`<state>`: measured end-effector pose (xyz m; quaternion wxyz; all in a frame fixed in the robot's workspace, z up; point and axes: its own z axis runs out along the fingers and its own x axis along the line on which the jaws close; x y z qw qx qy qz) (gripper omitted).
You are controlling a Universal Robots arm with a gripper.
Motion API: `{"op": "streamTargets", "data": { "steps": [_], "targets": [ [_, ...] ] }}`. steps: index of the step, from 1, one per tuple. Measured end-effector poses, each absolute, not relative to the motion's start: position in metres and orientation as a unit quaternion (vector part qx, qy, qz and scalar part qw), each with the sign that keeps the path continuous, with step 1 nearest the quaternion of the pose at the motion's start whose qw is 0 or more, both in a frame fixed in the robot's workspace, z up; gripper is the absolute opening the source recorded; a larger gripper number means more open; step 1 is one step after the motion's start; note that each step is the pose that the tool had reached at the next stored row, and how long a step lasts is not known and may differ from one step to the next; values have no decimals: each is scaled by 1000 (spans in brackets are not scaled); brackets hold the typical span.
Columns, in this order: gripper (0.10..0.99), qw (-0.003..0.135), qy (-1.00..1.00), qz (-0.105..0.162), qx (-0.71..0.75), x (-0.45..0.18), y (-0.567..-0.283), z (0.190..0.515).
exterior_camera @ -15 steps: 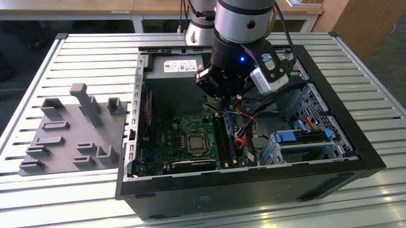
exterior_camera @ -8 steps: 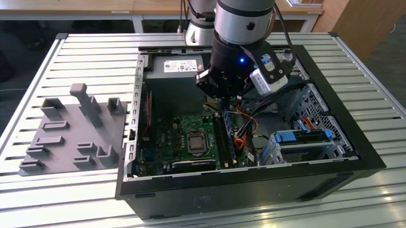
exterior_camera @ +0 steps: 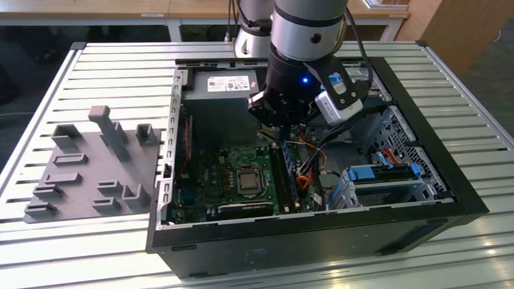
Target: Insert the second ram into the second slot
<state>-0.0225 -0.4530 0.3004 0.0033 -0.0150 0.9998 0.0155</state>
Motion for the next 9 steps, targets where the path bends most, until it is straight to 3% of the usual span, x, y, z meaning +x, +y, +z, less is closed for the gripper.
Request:
{"op": "streamTargets", "data": {
  "steps": [9],
  "targets": [
    [137,3,1000,15,-15,-23,-453,296]
  ]
}}
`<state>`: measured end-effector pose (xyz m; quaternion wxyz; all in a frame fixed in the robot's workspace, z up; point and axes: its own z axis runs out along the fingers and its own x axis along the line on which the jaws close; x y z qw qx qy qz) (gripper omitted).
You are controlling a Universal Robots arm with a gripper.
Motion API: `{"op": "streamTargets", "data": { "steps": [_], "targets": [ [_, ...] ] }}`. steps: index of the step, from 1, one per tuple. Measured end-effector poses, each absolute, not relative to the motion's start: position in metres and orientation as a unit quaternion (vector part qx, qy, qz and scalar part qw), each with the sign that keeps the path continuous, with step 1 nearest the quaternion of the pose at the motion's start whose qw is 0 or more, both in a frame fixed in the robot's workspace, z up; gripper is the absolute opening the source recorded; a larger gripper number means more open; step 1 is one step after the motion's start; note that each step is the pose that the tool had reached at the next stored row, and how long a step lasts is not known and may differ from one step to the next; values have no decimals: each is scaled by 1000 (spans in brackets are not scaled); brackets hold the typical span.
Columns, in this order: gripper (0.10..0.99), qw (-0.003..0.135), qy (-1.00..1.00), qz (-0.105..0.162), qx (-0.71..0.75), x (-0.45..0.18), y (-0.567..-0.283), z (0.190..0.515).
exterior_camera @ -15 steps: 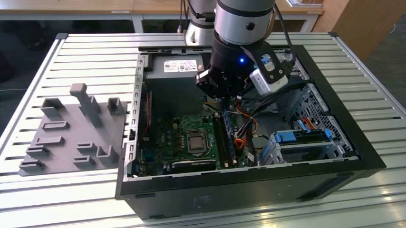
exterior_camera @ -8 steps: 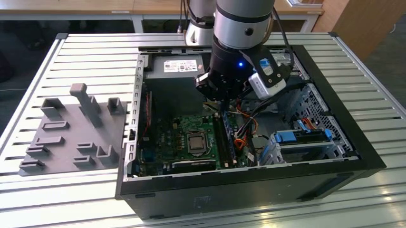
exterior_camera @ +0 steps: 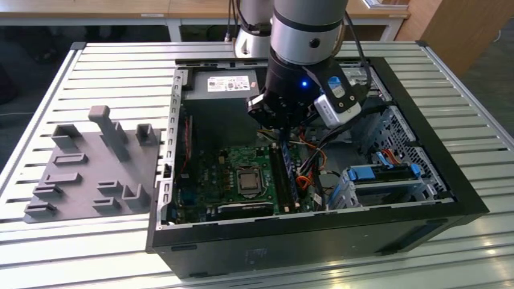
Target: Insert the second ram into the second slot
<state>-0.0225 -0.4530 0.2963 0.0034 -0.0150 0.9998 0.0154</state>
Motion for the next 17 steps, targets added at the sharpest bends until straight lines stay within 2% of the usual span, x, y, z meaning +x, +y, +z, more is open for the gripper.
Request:
{"op": "streamTargets", "data": {
  "steps": [17],
  "targets": [
    [137,6,1000,15,-15,-23,-453,287]
  ]
}}
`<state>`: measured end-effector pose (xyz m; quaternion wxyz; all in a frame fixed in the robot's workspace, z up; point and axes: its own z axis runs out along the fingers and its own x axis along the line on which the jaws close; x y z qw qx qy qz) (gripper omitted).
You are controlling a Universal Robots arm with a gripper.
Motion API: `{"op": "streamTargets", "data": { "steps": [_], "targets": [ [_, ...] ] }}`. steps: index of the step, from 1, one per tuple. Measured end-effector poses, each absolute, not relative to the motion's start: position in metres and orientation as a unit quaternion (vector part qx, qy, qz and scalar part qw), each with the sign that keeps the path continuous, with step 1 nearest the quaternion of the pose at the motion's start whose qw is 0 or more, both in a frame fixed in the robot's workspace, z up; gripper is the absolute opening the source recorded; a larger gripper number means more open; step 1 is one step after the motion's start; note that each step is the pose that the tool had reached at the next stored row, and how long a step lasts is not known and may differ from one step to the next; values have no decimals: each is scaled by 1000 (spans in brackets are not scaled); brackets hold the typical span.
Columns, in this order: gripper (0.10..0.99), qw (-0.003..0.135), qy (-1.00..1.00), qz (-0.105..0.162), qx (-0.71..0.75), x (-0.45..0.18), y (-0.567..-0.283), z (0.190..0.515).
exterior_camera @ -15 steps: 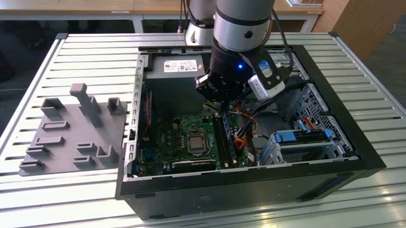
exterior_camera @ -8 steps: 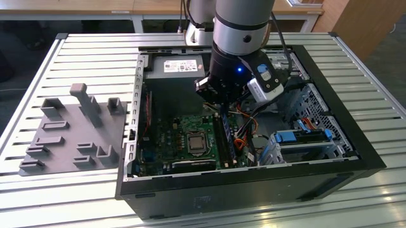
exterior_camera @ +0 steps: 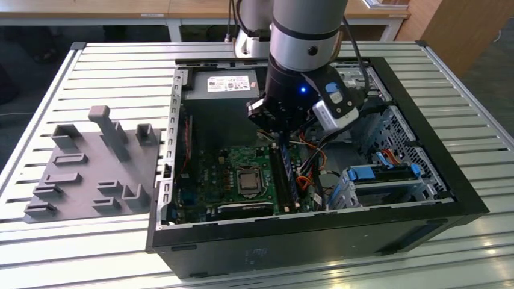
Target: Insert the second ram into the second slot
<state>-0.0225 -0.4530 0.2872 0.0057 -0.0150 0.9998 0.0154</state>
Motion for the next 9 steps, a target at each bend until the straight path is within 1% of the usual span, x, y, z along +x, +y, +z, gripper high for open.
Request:
{"op": "streamTargets", "data": {
  "steps": [9],
  "targets": [
    [137,6,1000,15,-15,-22,-453,284]
  ]
}}
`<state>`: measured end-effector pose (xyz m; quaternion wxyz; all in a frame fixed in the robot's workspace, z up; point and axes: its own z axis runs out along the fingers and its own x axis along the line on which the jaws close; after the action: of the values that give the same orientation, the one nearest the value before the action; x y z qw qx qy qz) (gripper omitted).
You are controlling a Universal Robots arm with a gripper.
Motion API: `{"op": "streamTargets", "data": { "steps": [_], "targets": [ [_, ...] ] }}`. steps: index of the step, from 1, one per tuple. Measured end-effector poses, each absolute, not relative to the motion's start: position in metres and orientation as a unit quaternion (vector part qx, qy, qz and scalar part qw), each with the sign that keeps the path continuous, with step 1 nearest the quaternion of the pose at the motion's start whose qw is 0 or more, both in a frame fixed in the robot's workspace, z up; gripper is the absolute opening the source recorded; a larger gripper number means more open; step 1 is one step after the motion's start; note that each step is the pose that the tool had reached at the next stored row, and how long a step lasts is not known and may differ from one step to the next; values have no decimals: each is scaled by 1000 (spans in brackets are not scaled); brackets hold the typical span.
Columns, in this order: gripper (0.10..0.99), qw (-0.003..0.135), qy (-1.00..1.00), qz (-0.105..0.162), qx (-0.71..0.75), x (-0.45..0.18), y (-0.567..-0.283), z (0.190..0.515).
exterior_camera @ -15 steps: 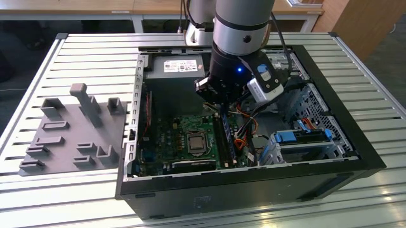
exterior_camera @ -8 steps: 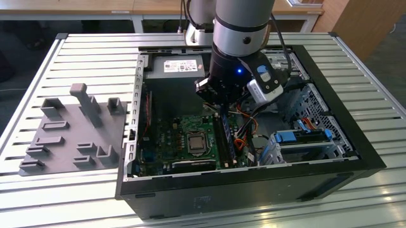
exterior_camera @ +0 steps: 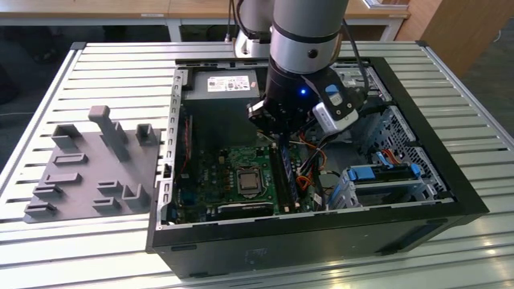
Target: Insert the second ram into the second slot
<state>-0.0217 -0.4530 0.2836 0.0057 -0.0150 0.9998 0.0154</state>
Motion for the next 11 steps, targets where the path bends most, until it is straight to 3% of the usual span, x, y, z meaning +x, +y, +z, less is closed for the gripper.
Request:
{"op": "streamTargets", "data": {
  "steps": [11],
  "targets": [
    [137,6,1000,15,-15,-22,-453,280]
  ]
}}
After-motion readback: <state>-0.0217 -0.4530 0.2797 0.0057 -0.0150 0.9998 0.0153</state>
